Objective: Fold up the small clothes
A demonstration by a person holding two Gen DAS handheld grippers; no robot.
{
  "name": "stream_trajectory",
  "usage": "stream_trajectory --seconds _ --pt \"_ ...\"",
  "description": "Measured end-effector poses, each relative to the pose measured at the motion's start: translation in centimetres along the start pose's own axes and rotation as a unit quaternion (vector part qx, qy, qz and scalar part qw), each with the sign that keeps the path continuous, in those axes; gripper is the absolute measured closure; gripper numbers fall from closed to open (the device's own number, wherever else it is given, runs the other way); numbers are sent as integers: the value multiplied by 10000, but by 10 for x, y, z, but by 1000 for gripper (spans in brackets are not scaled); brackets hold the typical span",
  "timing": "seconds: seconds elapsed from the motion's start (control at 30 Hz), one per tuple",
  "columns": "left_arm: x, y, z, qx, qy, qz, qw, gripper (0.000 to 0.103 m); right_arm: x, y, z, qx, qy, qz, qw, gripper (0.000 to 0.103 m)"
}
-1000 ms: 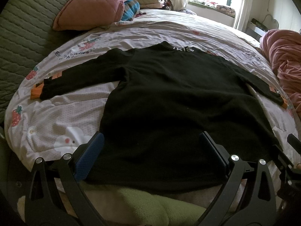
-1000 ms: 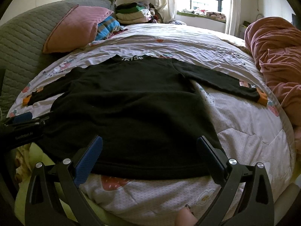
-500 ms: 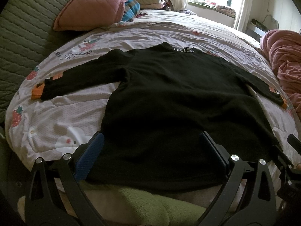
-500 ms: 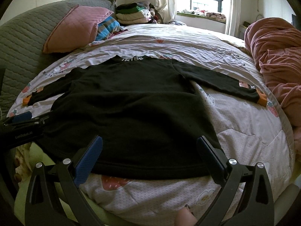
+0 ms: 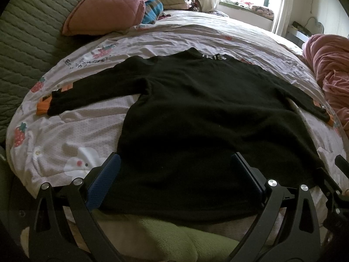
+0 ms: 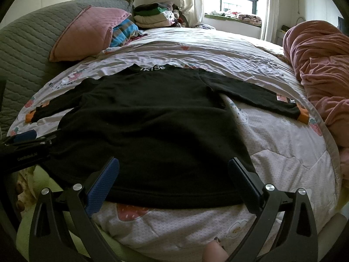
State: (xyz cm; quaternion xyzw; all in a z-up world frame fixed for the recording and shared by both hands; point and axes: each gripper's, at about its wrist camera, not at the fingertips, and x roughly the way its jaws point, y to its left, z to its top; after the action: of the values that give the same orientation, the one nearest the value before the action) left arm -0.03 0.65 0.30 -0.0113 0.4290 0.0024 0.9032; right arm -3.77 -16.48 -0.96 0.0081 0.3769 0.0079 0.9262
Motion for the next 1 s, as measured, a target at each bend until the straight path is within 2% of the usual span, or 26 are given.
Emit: stream_trajectory --seconds 0.6,1.0 --pt "8 -2 2 16 35 46 10000 8 13 -7 8 -47 -49 133 9999 4" --pt "16 -19 31 32 20 29 10000 9 33 -28 34 116 17 -67 9999 4"
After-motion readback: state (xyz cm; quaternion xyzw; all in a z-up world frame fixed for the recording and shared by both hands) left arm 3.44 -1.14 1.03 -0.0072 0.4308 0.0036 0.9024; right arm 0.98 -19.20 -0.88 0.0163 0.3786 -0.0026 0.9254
